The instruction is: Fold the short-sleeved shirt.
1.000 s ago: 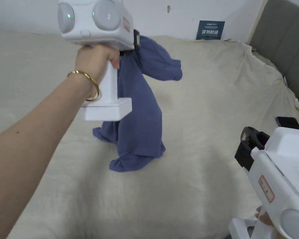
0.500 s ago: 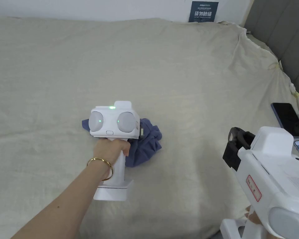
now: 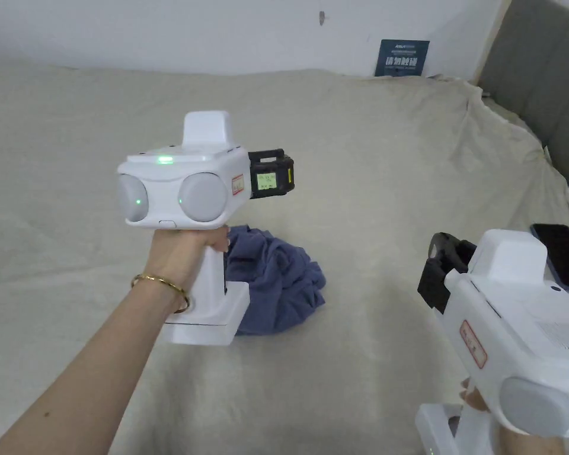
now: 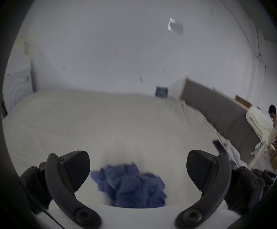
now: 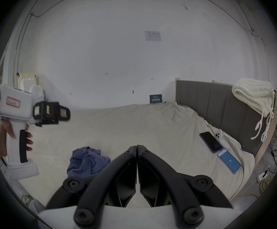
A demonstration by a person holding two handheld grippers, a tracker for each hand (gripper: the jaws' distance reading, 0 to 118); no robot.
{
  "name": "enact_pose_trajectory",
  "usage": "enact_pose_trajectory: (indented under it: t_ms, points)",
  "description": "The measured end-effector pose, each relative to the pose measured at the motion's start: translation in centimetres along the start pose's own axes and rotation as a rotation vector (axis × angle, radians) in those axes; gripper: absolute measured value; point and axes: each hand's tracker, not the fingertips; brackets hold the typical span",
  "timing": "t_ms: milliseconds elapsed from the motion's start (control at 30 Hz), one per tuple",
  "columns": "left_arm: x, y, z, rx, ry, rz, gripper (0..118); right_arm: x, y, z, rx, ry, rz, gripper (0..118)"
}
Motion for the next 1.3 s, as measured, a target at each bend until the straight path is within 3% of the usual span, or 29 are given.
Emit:
enact_pose_trajectory:
  t_ms: [200,300,400,467,533,567,633,700,1233,1267,1300]
  points:
    - [-2.2,-1.4,4.8,0.194,0.221,-0.134,118,-1.6,1.6,-0.3,0.07,0.037,0.033,0]
    - [-2.8,-3.5,6.7,0.225,0.259,-0.169,112,-2.3,2.0,-0.5,0.093,0.05,0.044,0]
    - [-3.8,-5.5,6.9,0.223,0.26,-0.171,77,-2.6,1.9,-0.7,0.106,0.056,0.052,0]
    - [-4.2,-6.5,7.3,0.207,0.258,-0.149,44,-2.7,1.7,-0.7,0.106,0.062,0.047,0]
    - [-4.6,-7.4,7.6,0.181,0.233,-0.103,30,-2.8,1.4,-0.7,0.104,0.067,0.044,0]
    - [-4.8,-7.8,7.6,0.176,0.23,-0.089,30,-2.9,1.2,-0.7,0.102,0.068,0.046,0]
    - [-5.0,-8.4,7.7,0.172,0.238,-0.077,11,-2.9,0.9,-0.6,0.096,0.073,0.048,0]
    - [-5.3,-9.0,7.6,0.174,0.235,-0.063,2,-3.0,0.5,-0.6,0.09,0.08,0.052,0]
    - [-4.3,-9.9,8.3,0.147,0.201,-0.082,0,-3.1,-0.4,-1.3,0.042,0.062,0.049,1]
    - [-4.2,-9.9,8.3,0.146,0.199,-0.082,0,-3.1,-0.3,-1.6,0.031,0.058,0.055,4]
    - [-4.4,-10.0,8.3,0.147,0.199,-0.084,0,-3.0,-0.1,-1.8,0.021,0.058,0.056,15]
